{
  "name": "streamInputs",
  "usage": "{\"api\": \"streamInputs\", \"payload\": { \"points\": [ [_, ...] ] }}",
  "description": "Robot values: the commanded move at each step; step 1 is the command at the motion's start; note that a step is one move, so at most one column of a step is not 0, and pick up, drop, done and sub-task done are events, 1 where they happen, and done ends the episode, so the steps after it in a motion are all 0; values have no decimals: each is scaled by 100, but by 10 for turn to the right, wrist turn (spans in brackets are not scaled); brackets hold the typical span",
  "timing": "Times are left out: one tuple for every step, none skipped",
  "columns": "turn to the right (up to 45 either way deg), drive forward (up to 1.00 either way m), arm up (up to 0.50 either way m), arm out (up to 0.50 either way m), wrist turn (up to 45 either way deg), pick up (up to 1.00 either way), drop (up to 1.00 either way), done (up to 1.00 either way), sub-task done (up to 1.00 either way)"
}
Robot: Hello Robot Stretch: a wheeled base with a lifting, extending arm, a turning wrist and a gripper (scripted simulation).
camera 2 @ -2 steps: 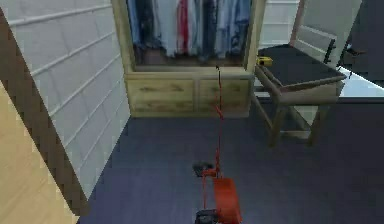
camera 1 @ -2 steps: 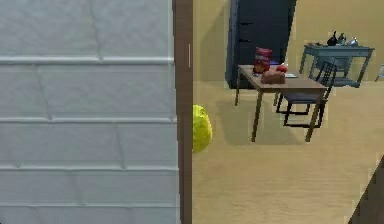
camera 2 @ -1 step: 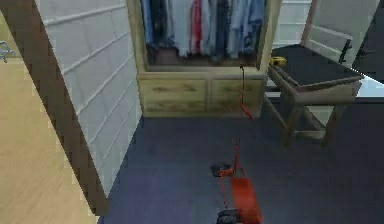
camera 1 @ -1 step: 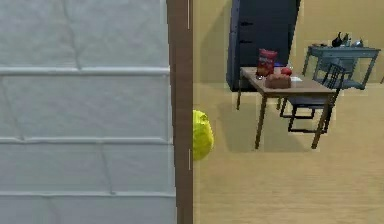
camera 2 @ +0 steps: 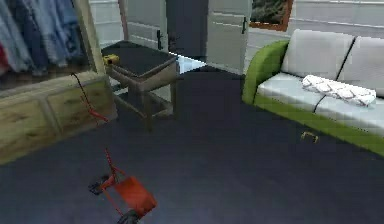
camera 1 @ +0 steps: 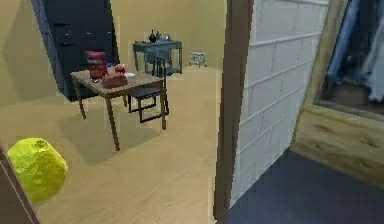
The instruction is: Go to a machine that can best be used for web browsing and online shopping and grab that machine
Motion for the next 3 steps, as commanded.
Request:
{"api": "streamInputs", "payload": {
  "points": [
    [450,0,0,0,0,0,0,0,0],
    [450,0,0,0,0,0,0,0,0],
    [0,0,50,0,0,0,0,0,0]
  ]
}}
